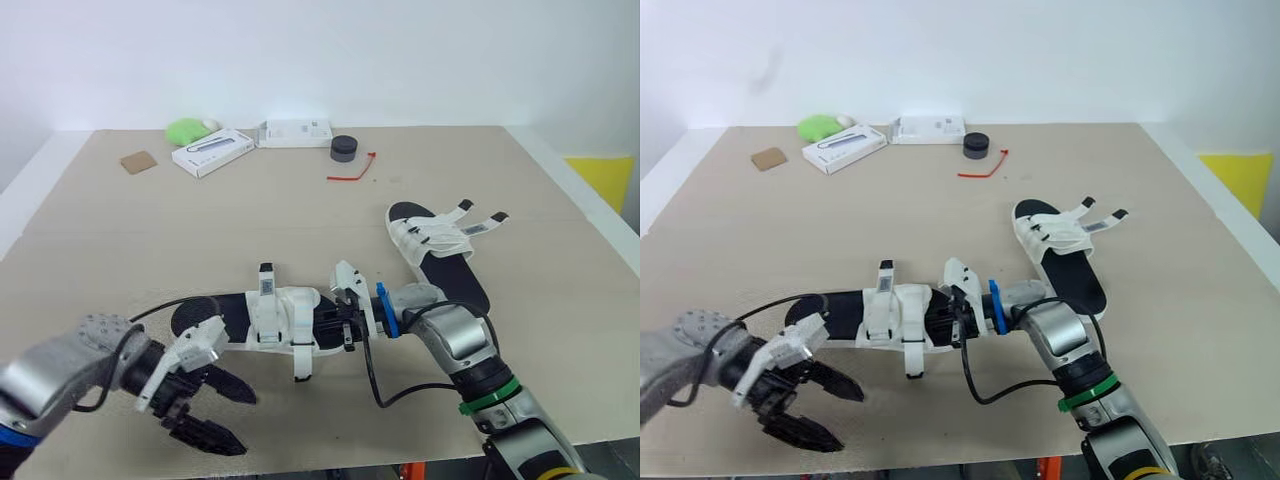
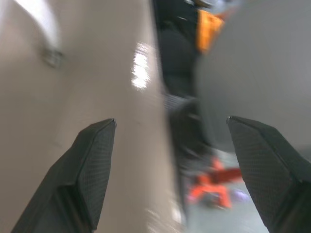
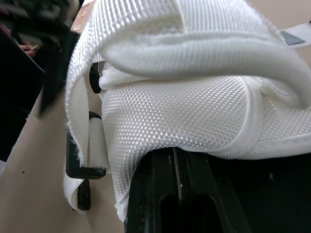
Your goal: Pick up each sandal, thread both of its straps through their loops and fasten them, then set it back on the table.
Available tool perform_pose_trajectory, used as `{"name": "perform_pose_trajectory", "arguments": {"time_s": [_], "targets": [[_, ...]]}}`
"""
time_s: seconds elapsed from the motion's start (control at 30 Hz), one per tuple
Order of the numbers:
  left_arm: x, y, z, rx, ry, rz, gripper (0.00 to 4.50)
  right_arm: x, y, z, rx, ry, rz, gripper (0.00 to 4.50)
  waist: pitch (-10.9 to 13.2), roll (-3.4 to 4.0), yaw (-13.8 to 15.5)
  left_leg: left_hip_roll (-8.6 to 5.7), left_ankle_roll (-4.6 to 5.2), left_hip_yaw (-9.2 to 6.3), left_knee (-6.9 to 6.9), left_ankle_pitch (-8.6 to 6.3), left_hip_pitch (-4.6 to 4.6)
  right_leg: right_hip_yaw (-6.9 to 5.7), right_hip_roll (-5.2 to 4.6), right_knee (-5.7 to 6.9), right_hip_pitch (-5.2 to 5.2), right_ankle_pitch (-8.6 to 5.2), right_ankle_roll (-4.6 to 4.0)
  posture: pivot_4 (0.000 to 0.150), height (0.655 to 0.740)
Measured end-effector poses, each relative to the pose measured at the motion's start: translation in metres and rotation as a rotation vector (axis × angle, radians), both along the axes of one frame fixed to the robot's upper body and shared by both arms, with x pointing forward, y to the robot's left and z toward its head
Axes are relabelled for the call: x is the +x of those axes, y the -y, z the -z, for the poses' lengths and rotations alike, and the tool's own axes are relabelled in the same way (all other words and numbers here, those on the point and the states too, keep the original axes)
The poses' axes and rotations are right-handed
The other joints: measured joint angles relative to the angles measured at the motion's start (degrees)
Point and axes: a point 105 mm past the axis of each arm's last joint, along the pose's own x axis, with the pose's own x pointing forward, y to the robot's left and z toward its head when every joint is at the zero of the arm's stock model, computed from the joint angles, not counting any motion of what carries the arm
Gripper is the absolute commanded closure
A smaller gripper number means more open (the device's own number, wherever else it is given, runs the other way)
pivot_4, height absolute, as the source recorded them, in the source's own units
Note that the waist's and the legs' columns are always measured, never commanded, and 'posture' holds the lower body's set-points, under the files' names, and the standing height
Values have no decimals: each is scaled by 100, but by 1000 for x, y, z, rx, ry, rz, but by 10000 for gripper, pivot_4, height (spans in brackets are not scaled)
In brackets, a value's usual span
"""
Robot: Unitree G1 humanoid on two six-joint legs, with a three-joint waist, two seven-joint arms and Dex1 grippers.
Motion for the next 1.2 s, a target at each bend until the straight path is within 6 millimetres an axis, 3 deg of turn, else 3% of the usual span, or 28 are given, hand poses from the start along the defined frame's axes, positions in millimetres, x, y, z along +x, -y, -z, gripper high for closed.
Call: {"name": "perform_pose_trajectory", "arguments": {"time_s": [0.07,0.17,0.7,0.8,0.97,1.2], "targets": [[11,9,4,-39,25,-85,7527,0,0,0,0,0,-1,45000,-3,-5,-2,0,0,6,0,-1,0,7,2,-1,-2,8,14,1500,7400],[17,7,7,-21,9,-128,7527,-1,0,0,1,0,-2,45000,-3,-4,-2,3,4,6,-1,-3,-1,6,6,0,-4,6,12,1500,7400],[32,22,9,-58,-175,-210,7527,0,0,0,-4,1,16,45000,-4,-4,1,2,4,8,8,-4,0,9,6,-1,0,14,19,1500,7400],[37,27,8,-68,-210,-223,19825,0,2,0,-5,2,23,45000,-4,-4,19,1,4,7,13,-4,-1,8,6,0,2,16,22,1500,7400],[43,37,-1,-87,-226,-206,44408,1,4,0,-5,2,33,45000,-4,-4,26,-2,4,7,24,-4,-2,11,4,-1,7,19,27,1500,7400],[45,40,-4,-79,-264,-209,44408,1,4,0,-4,1,34,45000,-5,-4,26,-2,4,7,24,-4,-3,12,5,-1,7,20,27,1500,7400]]}}
